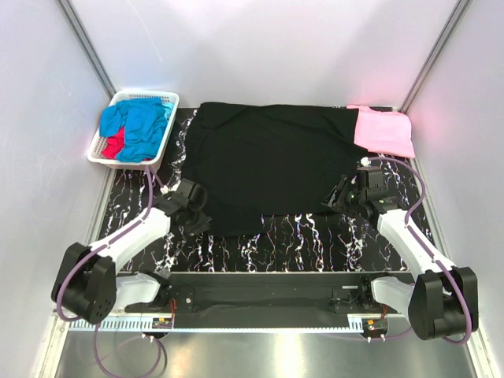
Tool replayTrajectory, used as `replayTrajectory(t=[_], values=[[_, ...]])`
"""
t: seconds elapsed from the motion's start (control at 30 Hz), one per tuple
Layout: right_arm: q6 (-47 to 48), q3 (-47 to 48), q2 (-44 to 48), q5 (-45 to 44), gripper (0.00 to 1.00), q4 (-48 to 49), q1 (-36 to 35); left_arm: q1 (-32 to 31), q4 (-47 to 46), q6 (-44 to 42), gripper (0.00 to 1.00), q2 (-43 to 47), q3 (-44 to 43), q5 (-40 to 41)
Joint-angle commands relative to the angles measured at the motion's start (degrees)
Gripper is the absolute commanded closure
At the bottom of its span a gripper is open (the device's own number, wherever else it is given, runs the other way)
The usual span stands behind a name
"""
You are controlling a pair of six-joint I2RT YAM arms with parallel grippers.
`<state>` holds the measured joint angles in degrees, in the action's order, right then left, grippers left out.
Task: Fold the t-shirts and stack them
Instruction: Flatten the tshirt out
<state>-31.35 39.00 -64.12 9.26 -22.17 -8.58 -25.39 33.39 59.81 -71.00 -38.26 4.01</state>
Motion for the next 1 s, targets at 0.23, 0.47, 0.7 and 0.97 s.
replayTrajectory(t=[0.23, 0.47, 0.7, 0.97], values=[[2.4, 3.6, 0.0, 4.3, 0.46, 1.0, -2.1, -1.9, 0.5, -8.2, 1.0, 6.3, -10.3, 5.2], [3.2, 3.4, 0.8, 3.9, 0.46, 0.3, -2.1, -2.0, 0.0, -9.9, 0.2, 2.5, -11.1, 4.2], [3.4, 3.2, 1.0, 3.8, 0.46, -0.1, -2.1, -2.4, -0.9, -8.8, 0.12, 5.9, -7.4, 3.4], [2.7, 3.4, 1.3, 4.5, 0.46, -0.4, -2.2, -4.8, 7.4, -5.5, 0.12, 13.2, -3.1, 5.2]])
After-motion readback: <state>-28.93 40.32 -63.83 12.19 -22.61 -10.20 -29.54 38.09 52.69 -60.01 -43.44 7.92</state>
